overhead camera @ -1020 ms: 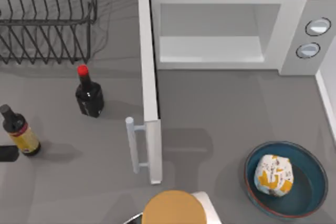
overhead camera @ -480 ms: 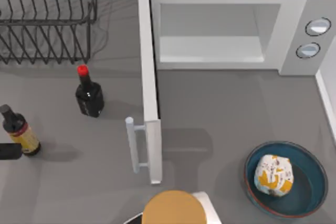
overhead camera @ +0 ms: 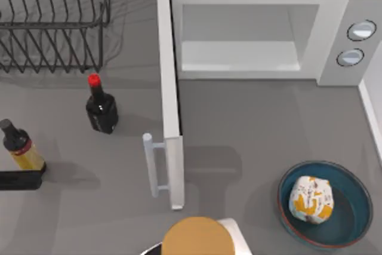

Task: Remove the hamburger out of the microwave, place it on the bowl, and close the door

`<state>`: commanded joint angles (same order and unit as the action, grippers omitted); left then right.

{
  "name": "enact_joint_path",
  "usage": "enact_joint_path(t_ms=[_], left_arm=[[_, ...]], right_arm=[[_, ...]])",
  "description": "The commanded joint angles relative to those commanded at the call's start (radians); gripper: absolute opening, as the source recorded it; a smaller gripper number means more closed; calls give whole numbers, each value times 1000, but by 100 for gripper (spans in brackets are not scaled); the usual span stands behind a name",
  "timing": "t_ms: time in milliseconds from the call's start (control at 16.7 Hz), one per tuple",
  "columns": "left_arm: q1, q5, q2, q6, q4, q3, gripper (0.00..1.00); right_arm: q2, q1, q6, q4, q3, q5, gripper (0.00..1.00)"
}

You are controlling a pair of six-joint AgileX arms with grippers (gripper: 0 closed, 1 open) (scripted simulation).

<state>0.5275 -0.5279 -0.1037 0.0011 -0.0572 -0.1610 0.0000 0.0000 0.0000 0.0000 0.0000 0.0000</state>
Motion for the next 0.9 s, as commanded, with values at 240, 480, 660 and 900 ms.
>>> enact_joint_path(t_ms=[240, 480, 660, 900], left_arm=[[5, -6, -2, -1, -1, 2, 0], [-5, 4, -75, 1, 15, -52, 0], [-19, 19, -125, 2, 28, -93, 0], [-14, 18, -124, 0, 25, -91, 0]], right_arm=[[0, 0, 0, 0, 0, 0, 100], [0, 0, 0, 0, 0, 0, 100], [0, 0, 0, 0, 0, 0, 100], [0, 0, 0, 0, 0, 0, 100]])
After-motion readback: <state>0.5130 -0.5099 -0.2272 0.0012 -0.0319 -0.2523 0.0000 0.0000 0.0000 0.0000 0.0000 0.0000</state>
